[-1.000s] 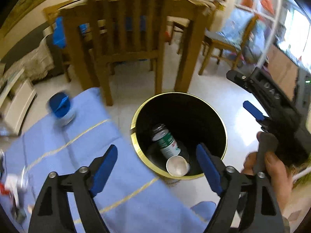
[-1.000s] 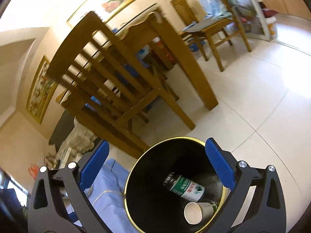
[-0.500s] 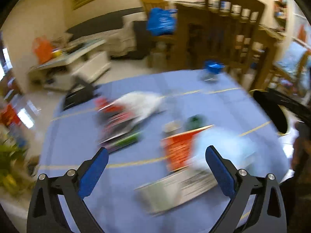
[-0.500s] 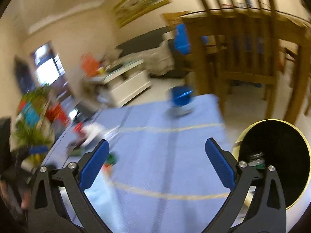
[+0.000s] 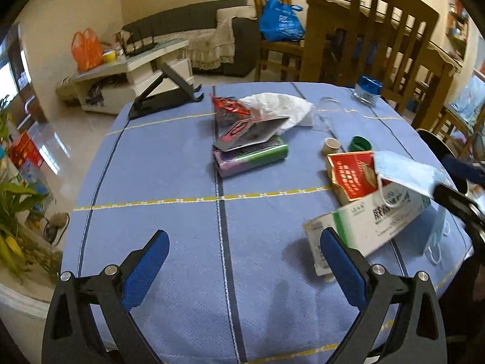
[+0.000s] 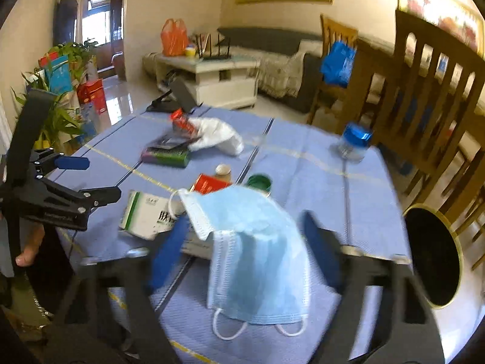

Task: Collect trash
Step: 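Grasp the blue face mask with the right tool, then grasp the white ointment box with the left tool, then drop the mask from the right tool while the left tool drops the ointment box into the bin, then return to the table and grasp the red cigarette pack with the right tool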

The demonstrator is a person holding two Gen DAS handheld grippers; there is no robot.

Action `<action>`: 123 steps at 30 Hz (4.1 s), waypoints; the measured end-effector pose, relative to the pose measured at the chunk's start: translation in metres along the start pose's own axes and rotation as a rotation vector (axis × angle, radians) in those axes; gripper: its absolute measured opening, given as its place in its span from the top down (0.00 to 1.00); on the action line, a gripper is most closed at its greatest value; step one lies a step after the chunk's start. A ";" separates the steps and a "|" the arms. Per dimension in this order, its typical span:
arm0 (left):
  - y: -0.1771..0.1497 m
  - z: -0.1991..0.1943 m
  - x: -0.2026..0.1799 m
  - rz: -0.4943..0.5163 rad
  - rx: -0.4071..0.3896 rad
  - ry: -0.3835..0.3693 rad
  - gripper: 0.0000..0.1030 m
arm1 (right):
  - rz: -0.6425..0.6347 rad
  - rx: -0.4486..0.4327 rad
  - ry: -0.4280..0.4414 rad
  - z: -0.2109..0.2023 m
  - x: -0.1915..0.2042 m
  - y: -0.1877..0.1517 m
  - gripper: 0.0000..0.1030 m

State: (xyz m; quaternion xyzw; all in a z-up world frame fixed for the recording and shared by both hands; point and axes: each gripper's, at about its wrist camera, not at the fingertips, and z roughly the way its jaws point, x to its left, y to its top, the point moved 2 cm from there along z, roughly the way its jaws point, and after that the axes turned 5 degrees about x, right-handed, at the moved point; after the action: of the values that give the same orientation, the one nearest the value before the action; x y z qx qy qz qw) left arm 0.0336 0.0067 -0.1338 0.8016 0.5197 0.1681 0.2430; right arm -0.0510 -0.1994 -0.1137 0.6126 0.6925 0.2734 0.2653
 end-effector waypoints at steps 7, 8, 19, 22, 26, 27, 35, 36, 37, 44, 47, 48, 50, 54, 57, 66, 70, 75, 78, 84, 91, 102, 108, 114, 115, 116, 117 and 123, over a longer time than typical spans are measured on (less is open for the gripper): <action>-0.005 -0.001 0.005 -0.007 -0.002 -0.001 0.06 | 0.034 0.066 0.009 0.016 -0.011 -0.005 0.71; -0.004 0.001 0.005 -0.012 0.004 -0.003 0.06 | 0.028 0.073 0.008 0.016 -0.011 -0.004 0.78; -0.002 -0.001 -0.018 0.056 -0.005 -0.066 0.06 | 0.196 -0.081 0.115 -0.031 -0.063 0.008 0.85; 0.001 0.000 -0.033 0.124 -0.012 -0.107 0.06 | 0.248 -0.100 0.130 -0.036 -0.082 0.003 0.85; 0.012 -0.003 -0.067 0.408 -0.069 -0.142 0.06 | 0.287 -0.108 0.146 -0.041 -0.097 -0.003 0.85; 0.014 -0.002 -0.076 0.492 -0.080 -0.139 0.06 | 0.286 -0.109 0.144 -0.041 -0.096 -0.003 0.85; 0.018 0.038 -0.116 0.806 0.042 -0.200 0.41 | 0.317 -0.124 0.156 -0.045 -0.103 -0.013 0.84; 0.013 0.037 -0.117 0.828 0.032 -0.203 0.44 | 0.324 -0.126 0.158 -0.045 -0.106 -0.014 0.84; 0.008 0.034 -0.118 0.844 0.014 -0.213 0.44 | 0.335 -0.126 0.163 -0.044 -0.109 -0.015 0.84; 0.006 0.036 -0.114 0.787 0.047 -0.300 0.53 | 0.360 -0.130 0.185 -0.037 -0.115 -0.019 0.84; 0.011 0.024 -0.105 0.668 0.040 -0.394 0.53 | 0.366 -0.143 0.184 -0.039 -0.117 -0.019 0.84; 0.014 0.018 -0.100 0.621 0.025 -0.416 0.53 | 0.373 -0.147 0.185 -0.039 -0.120 -0.020 0.84; 0.019 0.004 -0.090 0.507 -0.011 -0.458 0.53 | 0.391 -0.155 0.190 -0.040 -0.126 -0.022 0.84; 0.030 -0.008 -0.086 0.403 -0.067 -0.441 0.53 | 0.421 -0.176 0.183 -0.042 -0.139 -0.022 0.84; 0.036 -0.012 -0.100 0.390 -0.074 -0.434 0.53 | 0.445 -0.198 0.132 -0.047 -0.160 -0.018 0.84; 0.055 -0.026 -0.162 0.437 -0.092 -0.494 0.71 | 0.656 -0.288 -0.026 -0.060 -0.288 -0.009 0.84; 0.057 -0.008 -0.189 0.465 -0.047 -0.487 0.73 | 0.759 -0.225 -0.090 -0.029 -0.329 -0.034 0.81; 0.057 0.009 -0.212 0.471 -0.004 -0.493 0.77 | 0.933 -0.303 -0.092 -0.041 -0.367 -0.064 0.39; 0.063 0.014 -0.222 0.479 0.006 -0.499 0.78 | 0.901 -0.384 -0.111 -0.062 -0.369 -0.064 0.39; 0.068 0.018 -0.242 0.510 0.018 -0.482 0.78 | 0.902 -0.439 -0.103 -0.075 -0.369 -0.070 0.37; 0.121 0.006 -0.303 0.530 -0.079 -0.530 0.78 | 0.926 -0.550 -0.103 -0.103 -0.357 -0.074 0.41; 0.149 0.058 -0.421 0.655 -0.023 -0.462 0.71 | 1.134 -0.639 -0.229 -0.132 -0.387 -0.131 0.04; 0.143 0.054 -0.389 0.561 -0.028 -0.467 0.34 | 1.412 -0.575 -0.230 -0.110 -0.421 -0.166 0.04; 0.130 0.025 -0.288 0.323 -0.067 -0.500 0.06 | 1.112 -0.429 -0.310 -0.097 -0.396 -0.109 0.04; 0.126 0.021 -0.270 0.285 -0.076 -0.489 0.06 | 0.970 -0.400 -0.328 -0.093 -0.381 -0.088 0.04; 0.121 0.016 -0.246 0.245 -0.083 -0.463 0.06 | 0.798 -0.367 -0.368 -0.088 -0.357 -0.063 0.04; 0.117 0.013 -0.227 0.215 -0.090 -0.444 0.06 | 0.672 -0.341 -0.415 -0.082 -0.332 -0.042 0.04; 0.081 -0.004 -0.122 0.154 -0.111 -0.120 0.06 | 0.412 -0.163 -0.440 -0.033 -0.245 -0.001 0.04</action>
State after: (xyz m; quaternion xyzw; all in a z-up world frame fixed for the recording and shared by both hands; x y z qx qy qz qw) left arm 0.0435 -0.1321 -0.0872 0.8329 0.4312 0.1667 0.3042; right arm -0.0484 -0.4447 -0.0828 0.7613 0.4553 0.2369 0.3963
